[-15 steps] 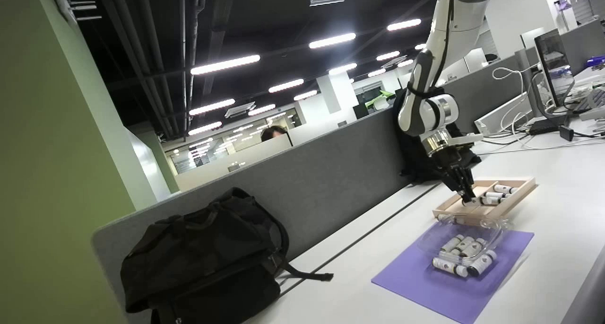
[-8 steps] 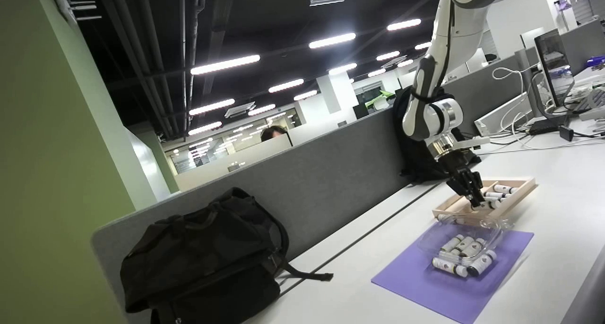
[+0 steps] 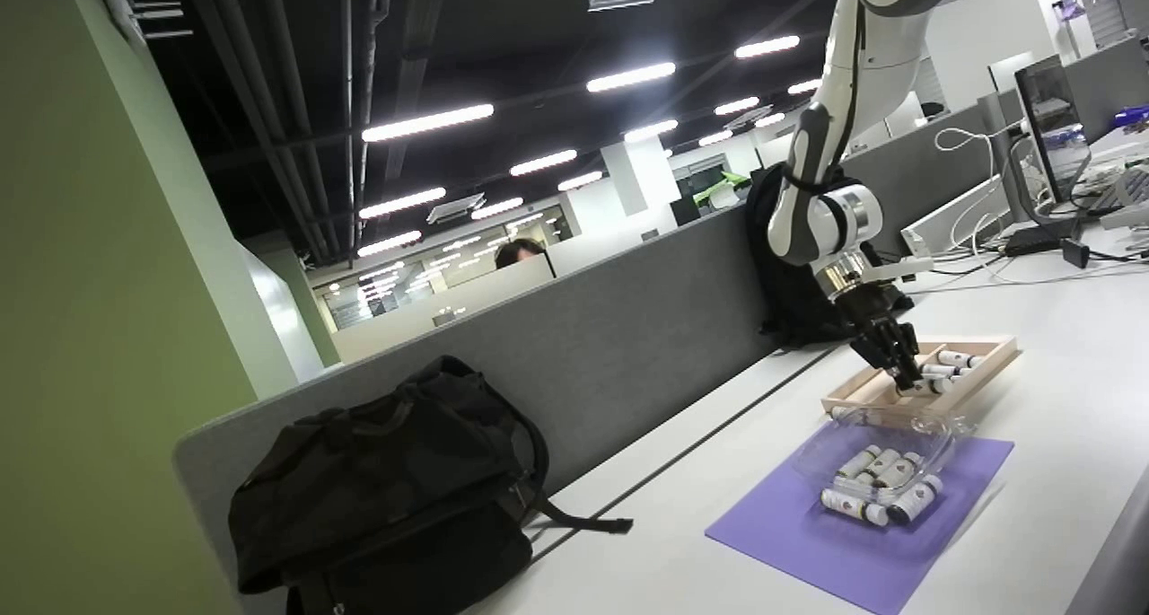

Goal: Put two bottles in the tray

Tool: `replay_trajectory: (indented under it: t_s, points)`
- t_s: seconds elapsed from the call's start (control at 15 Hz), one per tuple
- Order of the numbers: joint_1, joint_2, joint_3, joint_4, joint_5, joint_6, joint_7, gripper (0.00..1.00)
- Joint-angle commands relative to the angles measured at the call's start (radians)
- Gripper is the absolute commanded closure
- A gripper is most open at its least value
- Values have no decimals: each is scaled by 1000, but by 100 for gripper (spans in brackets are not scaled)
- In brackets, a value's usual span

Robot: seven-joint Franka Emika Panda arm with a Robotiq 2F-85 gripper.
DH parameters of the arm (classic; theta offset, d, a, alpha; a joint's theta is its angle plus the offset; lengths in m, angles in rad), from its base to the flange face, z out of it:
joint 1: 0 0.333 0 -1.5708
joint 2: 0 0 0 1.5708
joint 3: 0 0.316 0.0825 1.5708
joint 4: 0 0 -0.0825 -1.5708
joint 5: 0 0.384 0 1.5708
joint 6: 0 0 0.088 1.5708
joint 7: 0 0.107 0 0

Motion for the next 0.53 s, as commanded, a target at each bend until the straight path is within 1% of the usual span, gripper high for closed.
replay_trajectory:
  t_s: [0.0,0.47]
  points:
    - [-14,-3,1,7,-5,15,30,90]
    - [-24,-4,0,-3,-11,72,24,90]
